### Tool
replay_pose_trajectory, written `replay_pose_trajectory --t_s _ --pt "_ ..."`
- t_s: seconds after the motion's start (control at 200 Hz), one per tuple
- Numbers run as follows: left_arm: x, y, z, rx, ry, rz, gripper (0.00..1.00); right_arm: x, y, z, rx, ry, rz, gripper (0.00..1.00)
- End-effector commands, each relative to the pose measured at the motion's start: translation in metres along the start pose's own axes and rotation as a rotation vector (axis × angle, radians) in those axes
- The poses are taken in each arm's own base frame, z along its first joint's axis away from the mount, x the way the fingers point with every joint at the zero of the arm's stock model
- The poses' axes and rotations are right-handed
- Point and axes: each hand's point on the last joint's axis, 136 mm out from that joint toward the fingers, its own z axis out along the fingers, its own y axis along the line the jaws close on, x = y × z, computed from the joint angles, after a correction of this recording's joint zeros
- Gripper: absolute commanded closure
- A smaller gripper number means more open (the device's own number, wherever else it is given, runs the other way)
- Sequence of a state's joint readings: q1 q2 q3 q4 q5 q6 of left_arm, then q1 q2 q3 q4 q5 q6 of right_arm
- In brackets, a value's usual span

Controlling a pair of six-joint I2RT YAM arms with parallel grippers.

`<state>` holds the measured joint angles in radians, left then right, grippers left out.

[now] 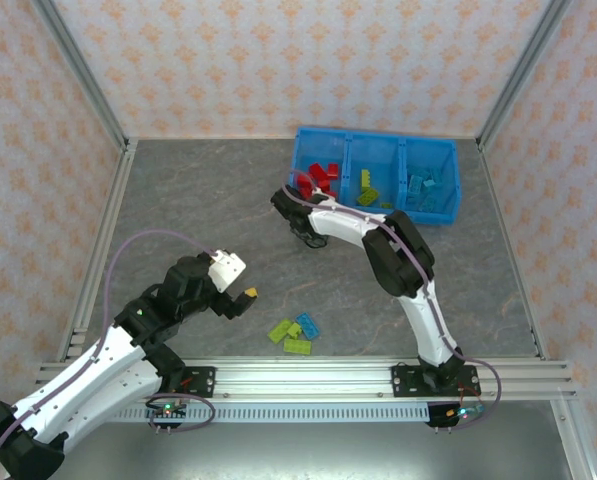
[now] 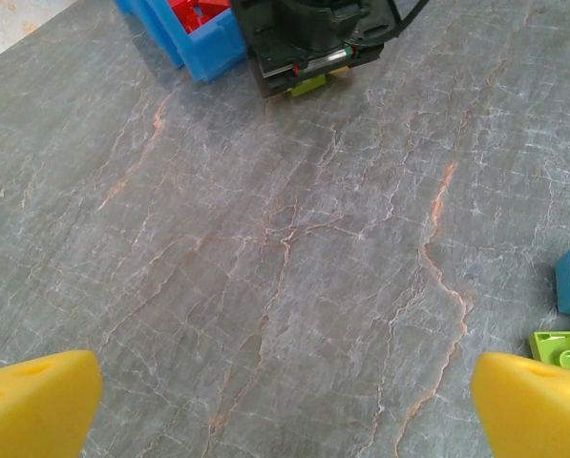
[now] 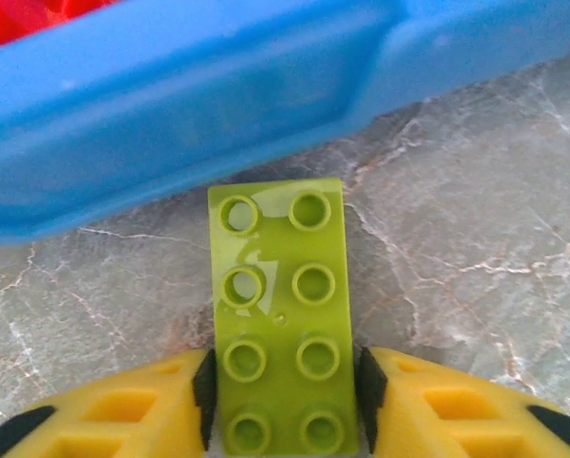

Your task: Sort the legos into containers by color

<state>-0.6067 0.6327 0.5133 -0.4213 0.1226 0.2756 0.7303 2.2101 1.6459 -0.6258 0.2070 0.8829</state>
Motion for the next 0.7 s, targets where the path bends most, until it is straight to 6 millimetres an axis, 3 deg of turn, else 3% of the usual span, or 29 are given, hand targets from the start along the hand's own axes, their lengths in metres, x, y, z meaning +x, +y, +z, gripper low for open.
replay_pose_trajectory --t_s 0.0,0.12,0.215,0.335,0.42,0.566,0.696 --pt "-0.003 0.002 0.001 -0.008 -0.025 0.021 0.0 0.018 -0.021 0.006 0.03 0.048 -0.042 0.61" --pt "-0.002 0.001 0.002 -0.004 -0.023 0.024 0.0 0.03 -0.028 0.005 0.018 0.085 -0.083 0.7" --pt "-0.002 0.001 0.002 -0.005 -0.024 0.024 0.0 0.036 -0.036 -0.003 -0.007 0.105 -0.083 0.7" --pt "-0.003 0.0 0.002 -0.003 -0.03 0.025 0.0 0.038 -0.05 -0.032 -0.04 0.129 -0.095 0.69" --pt "-0.007 -0.001 0.001 0.007 -0.051 0.017 0.0 0.031 -0.061 -0.065 -0.075 0.113 -0.115 0.68" --pt "-0.03 -0.007 -0.003 0.053 -0.151 -0.057 0.0 -0.004 -0.079 -0.123 -0.127 -0.007 -0.148 0.68" --pt "-0.052 -0.01 -0.009 0.096 -0.222 -0.145 0.0 -0.061 -0.09 -0.163 -0.143 -0.15 -0.167 0.68"
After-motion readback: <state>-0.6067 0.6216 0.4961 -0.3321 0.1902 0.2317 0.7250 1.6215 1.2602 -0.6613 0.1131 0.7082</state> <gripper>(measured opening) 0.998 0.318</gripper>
